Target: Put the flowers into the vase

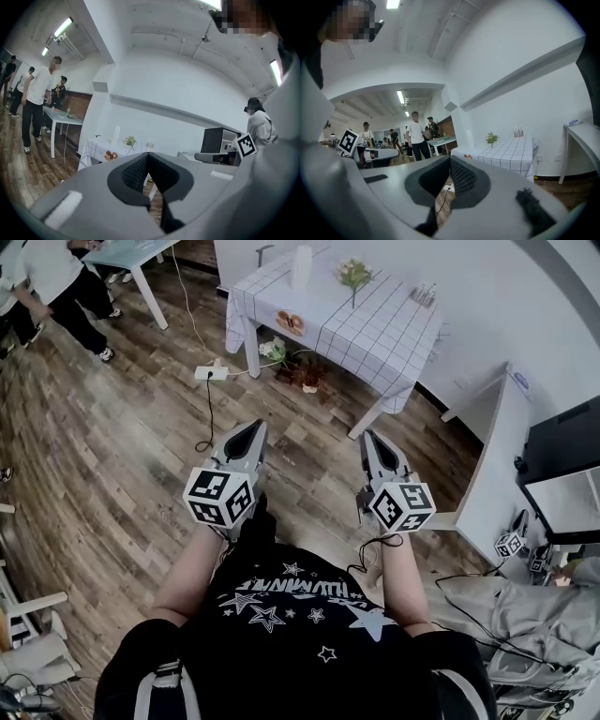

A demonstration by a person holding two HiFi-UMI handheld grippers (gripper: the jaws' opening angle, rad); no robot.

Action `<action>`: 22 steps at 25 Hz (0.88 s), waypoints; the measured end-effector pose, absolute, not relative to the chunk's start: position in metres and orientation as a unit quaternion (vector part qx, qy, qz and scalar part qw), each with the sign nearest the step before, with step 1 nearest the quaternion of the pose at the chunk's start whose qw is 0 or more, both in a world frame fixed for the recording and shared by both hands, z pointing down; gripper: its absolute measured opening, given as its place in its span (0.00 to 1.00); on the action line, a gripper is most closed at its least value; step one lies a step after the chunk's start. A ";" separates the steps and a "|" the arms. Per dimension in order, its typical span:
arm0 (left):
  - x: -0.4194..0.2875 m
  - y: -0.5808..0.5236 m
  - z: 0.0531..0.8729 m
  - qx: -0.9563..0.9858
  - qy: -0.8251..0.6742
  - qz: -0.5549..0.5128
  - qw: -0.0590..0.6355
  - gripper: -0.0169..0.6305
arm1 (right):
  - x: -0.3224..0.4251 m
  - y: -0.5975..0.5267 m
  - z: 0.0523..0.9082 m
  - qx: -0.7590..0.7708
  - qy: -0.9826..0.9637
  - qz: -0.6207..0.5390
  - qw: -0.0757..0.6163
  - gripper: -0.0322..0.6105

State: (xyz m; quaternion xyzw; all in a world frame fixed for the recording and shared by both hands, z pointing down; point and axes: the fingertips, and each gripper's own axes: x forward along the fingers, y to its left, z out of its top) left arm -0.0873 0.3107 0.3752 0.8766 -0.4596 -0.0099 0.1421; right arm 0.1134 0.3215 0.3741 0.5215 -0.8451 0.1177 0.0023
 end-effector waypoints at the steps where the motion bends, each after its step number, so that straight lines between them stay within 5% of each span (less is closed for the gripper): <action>1: -0.090 0.302 0.375 0.877 -0.459 -0.009 0.143 0.04 | 0.112 0.314 0.373 0.523 -0.844 0.119 0.002 0.07; 22: -0.163 0.146 0.386 0.876 -0.447 -0.019 0.181 0.04 | 0.049 0.160 0.367 0.546 -0.830 0.115 0.023 0.07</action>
